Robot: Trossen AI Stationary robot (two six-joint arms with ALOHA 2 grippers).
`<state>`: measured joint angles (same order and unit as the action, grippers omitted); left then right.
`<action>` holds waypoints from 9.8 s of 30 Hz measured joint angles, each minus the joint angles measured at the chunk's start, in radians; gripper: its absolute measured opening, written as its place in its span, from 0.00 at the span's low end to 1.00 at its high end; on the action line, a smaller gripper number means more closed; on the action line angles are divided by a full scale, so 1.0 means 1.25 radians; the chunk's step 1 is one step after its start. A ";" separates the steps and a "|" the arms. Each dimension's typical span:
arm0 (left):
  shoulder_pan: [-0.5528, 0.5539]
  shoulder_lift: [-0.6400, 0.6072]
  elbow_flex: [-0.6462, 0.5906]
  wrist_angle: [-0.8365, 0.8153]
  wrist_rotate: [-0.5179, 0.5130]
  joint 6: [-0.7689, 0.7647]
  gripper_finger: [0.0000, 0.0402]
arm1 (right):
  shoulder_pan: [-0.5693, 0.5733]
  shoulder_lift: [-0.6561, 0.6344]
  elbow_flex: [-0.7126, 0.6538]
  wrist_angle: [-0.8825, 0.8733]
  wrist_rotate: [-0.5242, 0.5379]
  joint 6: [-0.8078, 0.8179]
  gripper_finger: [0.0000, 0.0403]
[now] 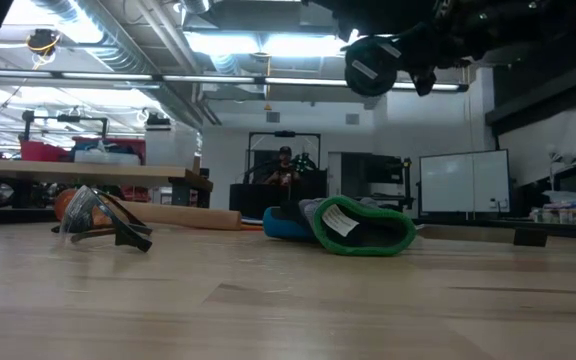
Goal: Coil cords
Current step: Coil the green wire on the black spool
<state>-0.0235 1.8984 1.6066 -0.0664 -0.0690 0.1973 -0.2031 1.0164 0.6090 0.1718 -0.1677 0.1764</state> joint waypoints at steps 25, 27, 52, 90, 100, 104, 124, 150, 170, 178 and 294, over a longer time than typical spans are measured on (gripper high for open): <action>-0.002 -0.038 -0.001 -0.033 -0.170 0.045 0.01 | 0.000 -0.069 0.000 -0.046 0.052 0.000 0.00; -0.001 -0.052 0.000 -0.046 -0.181 0.045 0.01 | 0.000 -0.086 0.000 -0.060 0.060 0.000 0.00; -0.013 -0.069 0.000 -0.124 -0.186 0.032 0.01 | 0.001 -0.208 0.000 0.081 0.127 -0.001 0.00; -0.005 -0.054 -0.001 0.050 -0.179 0.009 0.00 | 0.000 -0.014 0.000 0.236 0.126 -0.022 0.00; -0.001 -0.055 0.000 0.097 -0.179 0.036 0.01 | 0.000 -0.014 0.000 0.199 0.126 -0.023 0.00; -0.001 -0.055 0.000 0.082 -0.179 0.037 0.03 | 0.000 -0.014 0.000 0.201 0.126 -0.023 0.00; -0.068 -0.063 0.000 0.060 -0.292 0.236 0.43 | 0.000 -0.077 0.000 0.113 0.286 -0.139 0.00; -0.030 -0.063 0.000 -0.215 -0.726 -0.197 0.36 | 0.000 -0.252 0.000 0.147 0.425 -0.229 0.00; -0.023 -0.063 0.000 -0.211 -0.705 -0.173 0.36 | 0.000 -0.293 0.000 0.186 0.425 -0.251 0.00; -0.029 -0.063 -0.001 -0.211 -0.705 -0.152 0.36 | 0.000 -0.293 0.000 0.147 0.434 -0.254 0.00; 0.055 -0.059 0.000 -0.289 -0.211 -0.467 0.00 | 0.000 -0.159 0.000 -0.158 0.202 -0.163 0.00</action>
<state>0.0448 1.8248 1.6062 -0.4278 -0.3332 -0.3866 -0.2031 0.8174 0.6090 -0.0252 0.0845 -0.0269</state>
